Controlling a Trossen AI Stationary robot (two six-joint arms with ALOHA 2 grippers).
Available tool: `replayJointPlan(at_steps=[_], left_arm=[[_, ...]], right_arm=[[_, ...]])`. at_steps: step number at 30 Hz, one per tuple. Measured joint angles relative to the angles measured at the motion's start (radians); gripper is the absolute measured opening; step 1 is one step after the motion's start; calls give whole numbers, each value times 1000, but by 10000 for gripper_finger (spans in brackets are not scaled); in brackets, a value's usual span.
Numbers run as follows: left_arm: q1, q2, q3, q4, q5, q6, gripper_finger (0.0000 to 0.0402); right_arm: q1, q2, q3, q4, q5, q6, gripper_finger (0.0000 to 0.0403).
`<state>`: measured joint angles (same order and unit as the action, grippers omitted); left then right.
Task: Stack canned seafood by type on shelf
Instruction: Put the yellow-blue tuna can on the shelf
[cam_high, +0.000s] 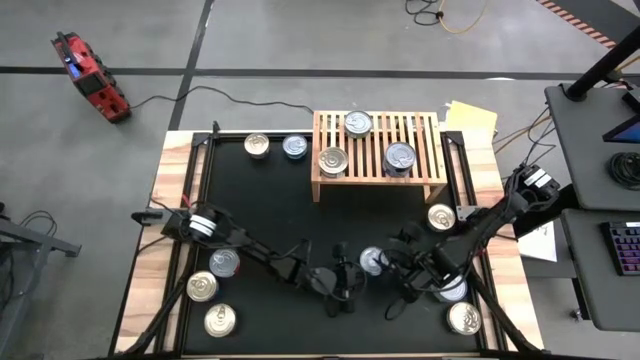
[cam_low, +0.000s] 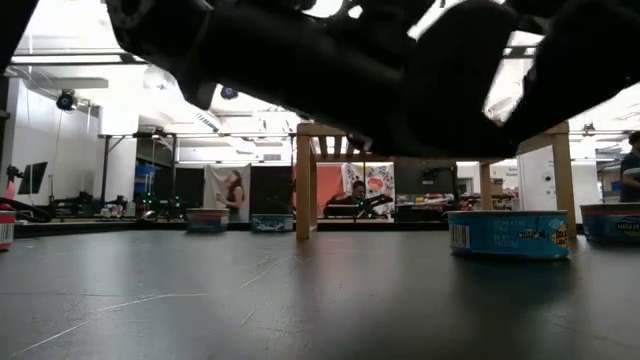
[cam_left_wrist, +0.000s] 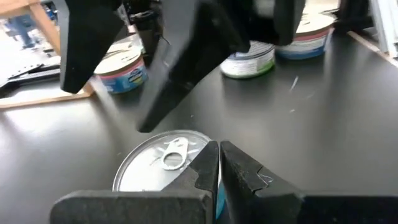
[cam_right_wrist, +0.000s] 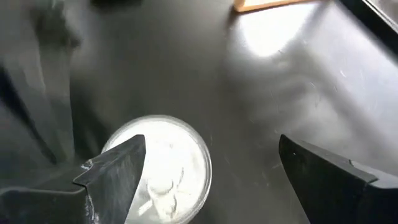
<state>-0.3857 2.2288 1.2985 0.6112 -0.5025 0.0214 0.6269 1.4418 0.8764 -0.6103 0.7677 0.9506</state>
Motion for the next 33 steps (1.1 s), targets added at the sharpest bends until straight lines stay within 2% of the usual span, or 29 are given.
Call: replayJointPlan(at_steps=[3, 10, 13, 18, 20, 27, 33], left_arm=[[3, 12, 5, 0, -38, -4, 1], [4, 35, 2, -20, -71, -22, 1], [4, 35, 2, -22, -73, -22, 1], [4, 35, 1, -46, -73, -26, 1], [6, 35, 1, -50, -73, -30, 1], [13, 35, -1, -53, -72, -30, 1], [17, 35, -5, -53, -70, -31, 1]], right_arm=[[-20, 0, -4, -4, 2, 52, 359], [-42, 0, -20, -14, -40, 27, 359], [-45, 0, -20, -29, -98, 69, 359], [-45, -1, -21, -63, -271, 98, 359], [-45, -6, -21, -61, -307, 100, 359], [-45, -31, -29, -61, -294, 106, 359], [-45, -105, -97, -36, -225, 176, 359]])
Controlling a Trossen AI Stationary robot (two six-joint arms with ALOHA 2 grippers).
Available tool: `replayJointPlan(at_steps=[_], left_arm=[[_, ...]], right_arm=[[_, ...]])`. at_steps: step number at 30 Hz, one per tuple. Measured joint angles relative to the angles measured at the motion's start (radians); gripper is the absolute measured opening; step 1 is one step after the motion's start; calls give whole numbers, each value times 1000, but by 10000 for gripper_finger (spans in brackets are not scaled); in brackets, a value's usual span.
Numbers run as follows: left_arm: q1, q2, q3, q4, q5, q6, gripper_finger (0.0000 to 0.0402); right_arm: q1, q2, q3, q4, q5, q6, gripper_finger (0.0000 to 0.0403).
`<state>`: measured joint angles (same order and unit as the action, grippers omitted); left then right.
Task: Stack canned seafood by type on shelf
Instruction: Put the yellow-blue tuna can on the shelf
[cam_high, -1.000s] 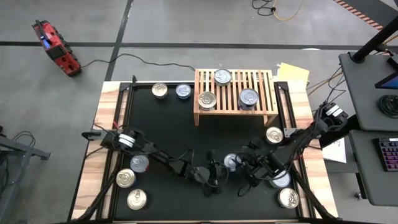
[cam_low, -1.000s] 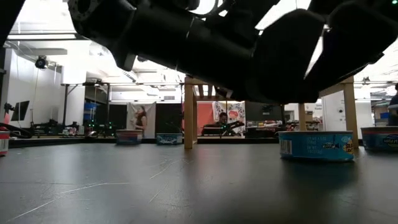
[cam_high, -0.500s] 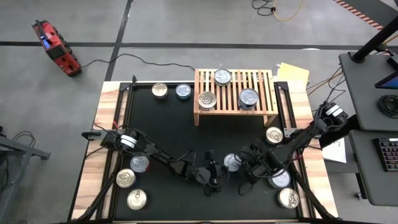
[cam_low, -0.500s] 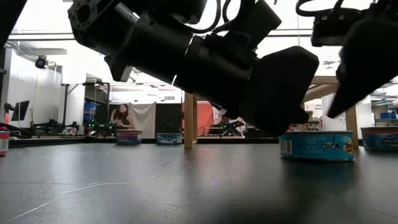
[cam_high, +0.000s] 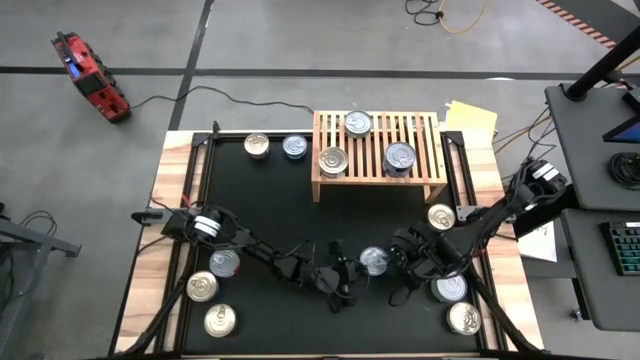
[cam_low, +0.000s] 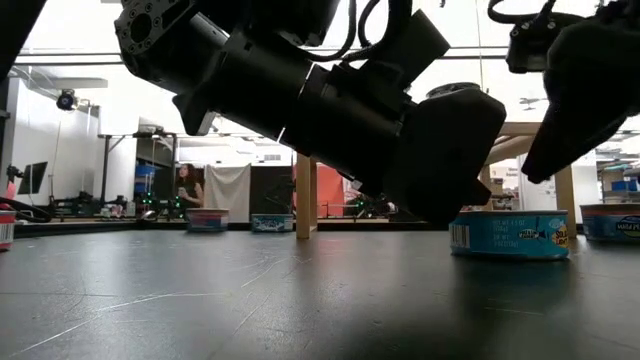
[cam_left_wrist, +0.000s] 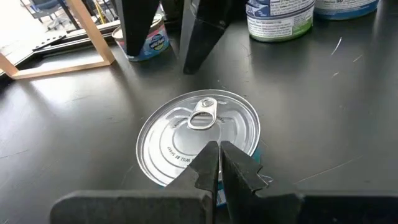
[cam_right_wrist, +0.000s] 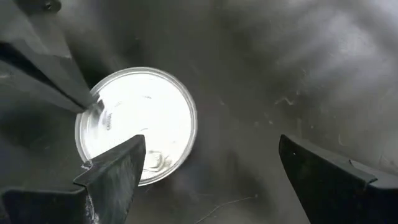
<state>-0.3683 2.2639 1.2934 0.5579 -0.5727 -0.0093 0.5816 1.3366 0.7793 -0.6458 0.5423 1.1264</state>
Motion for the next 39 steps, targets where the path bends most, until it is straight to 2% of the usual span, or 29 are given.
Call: replayJointPlan(at_steps=[7, 12, 20, 39], left_arm=[[7, 0, 0, 1, 15, 0, 1], [8, 0, 0, -2, 15, 0, 1], [8, -2, 0, -43, 15, -32, 1], [7, -4, -19, -50, 14, -82, 1]], right_arm=[[-12, -148, -179, 260, -49, 37, 359], [-33, -202, -233, 286, -58, 67, 359], [-79, -145, -228, 301, -132, 45, 359], [-81, -95, -221, 442, -185, 28, 359]])
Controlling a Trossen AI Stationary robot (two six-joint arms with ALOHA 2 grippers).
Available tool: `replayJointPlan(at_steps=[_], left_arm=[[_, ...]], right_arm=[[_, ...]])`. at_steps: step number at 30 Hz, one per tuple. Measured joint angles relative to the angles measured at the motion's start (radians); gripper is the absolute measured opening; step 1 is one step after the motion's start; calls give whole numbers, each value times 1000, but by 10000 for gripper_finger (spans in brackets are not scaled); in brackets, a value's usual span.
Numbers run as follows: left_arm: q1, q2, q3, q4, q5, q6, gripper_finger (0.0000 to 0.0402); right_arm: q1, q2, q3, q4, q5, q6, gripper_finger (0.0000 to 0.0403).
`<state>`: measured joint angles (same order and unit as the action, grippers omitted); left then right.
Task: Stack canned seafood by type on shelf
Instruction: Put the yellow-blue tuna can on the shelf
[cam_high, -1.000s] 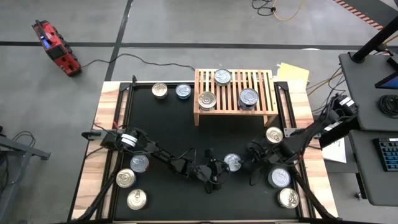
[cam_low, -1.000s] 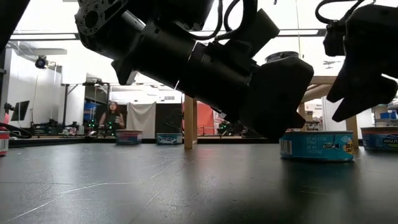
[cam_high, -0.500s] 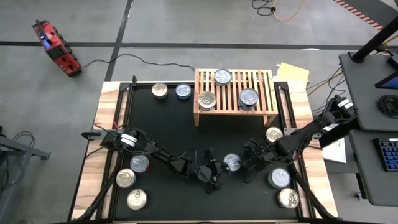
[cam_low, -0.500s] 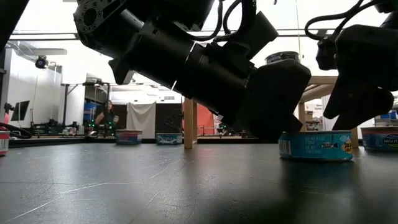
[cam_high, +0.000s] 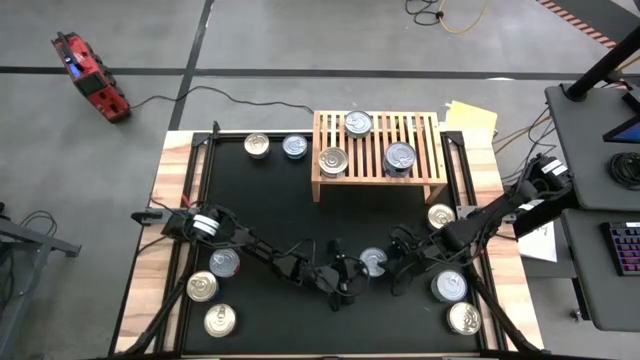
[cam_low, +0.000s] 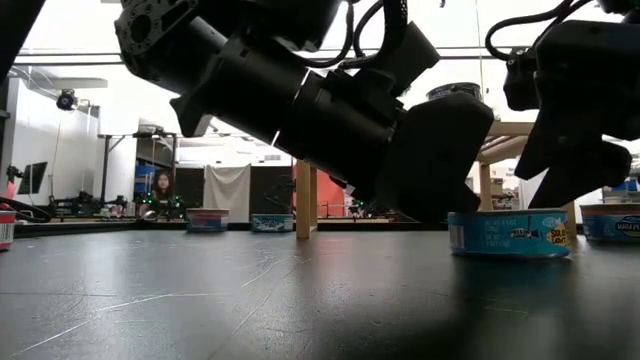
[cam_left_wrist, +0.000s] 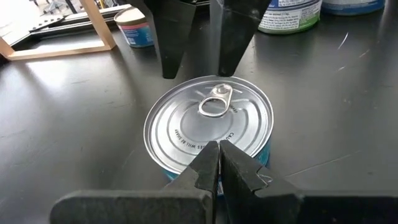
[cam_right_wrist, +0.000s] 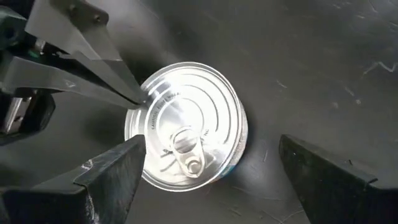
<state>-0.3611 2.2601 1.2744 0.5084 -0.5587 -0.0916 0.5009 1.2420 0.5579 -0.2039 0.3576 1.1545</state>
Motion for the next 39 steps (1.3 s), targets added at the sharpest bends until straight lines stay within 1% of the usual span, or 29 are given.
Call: replayJointPlan(at_steps=[10, 18, 25, 30, 33, 36, 39], left_arm=[[-3, -2, -33, 33, -1, -30, 1], [-3, 2, -39, 30, 0, -42, 1], [-3, 2, -39, 26, 3, -40, 1], [-3, 11, -45, 10, 13, -25, 1], [-3, 10, -45, 22, 10, -23, 1], [-3, 10, -45, 21, 7, -23, 1], [-3, 9, -45, 22, 7, -23, 1]], right_arm=[[0, 24, 0, 8, -12, 26, 359], [-1, 37, 0, 77, -20, 10, 359], [-9, 57, 0, 101, -21, 0, 359], [-21, 113, 0, 182, -29, -59, 359], [-24, 138, 10, 182, -29, -110, 359], [-24, 161, 22, 185, -26, -224, 359], [-23, 179, 32, 183, 7, -332, 359]])
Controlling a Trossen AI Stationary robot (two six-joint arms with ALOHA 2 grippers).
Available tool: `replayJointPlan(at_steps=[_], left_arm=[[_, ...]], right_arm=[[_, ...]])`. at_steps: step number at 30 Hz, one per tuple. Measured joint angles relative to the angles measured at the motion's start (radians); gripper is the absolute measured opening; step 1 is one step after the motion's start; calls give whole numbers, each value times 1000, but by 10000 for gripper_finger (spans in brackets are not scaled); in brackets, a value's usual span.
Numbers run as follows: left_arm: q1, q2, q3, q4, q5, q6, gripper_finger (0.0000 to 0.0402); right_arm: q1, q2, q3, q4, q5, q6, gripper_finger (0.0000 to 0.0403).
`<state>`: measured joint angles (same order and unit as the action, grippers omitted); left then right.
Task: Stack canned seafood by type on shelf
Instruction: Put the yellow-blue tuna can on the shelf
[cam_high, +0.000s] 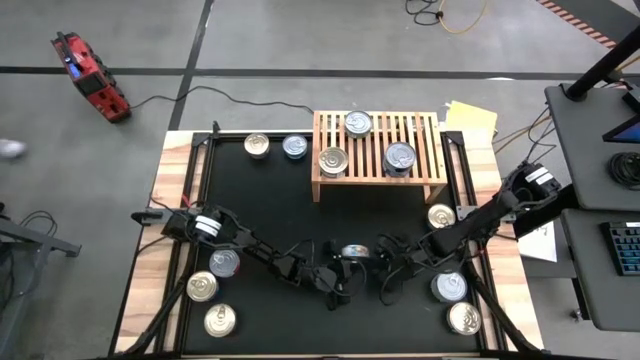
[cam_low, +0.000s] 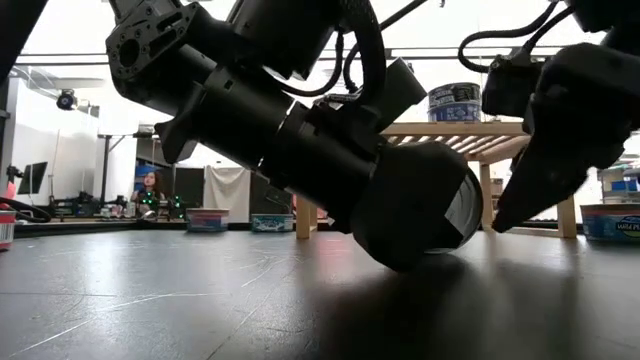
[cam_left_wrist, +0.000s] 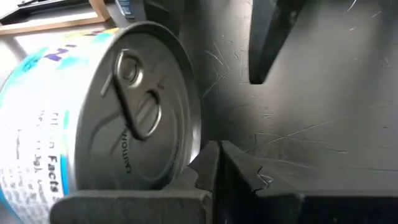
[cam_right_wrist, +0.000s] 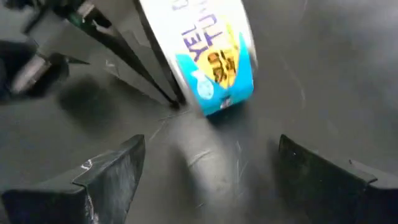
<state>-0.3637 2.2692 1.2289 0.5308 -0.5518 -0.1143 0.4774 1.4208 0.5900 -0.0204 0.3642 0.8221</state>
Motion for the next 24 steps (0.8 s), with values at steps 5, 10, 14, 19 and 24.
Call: replayJointPlan(at_steps=[5, 10, 14, 19, 24], left_arm=[[0, -2, -2, 3, 15, -2, 1], [0, -3, -6, 3, 19, -7, 1], [0, -3, -8, 4, 20, -8, 1], [0, -4, -8, 5, 20, -8, 1], [0, -5, -8, 8, 20, -8, 1]], right_arm=[[0, 2, 22, 0, 102, -173, 359], [0, -2, 48, 9, 159, -291, 359], [0, -2, 60, 14, 160, -341, 358], [-5, -2, 60, 25, 155, -354, 338], [-10, 3, 60, 26, 135, -349, 285]])
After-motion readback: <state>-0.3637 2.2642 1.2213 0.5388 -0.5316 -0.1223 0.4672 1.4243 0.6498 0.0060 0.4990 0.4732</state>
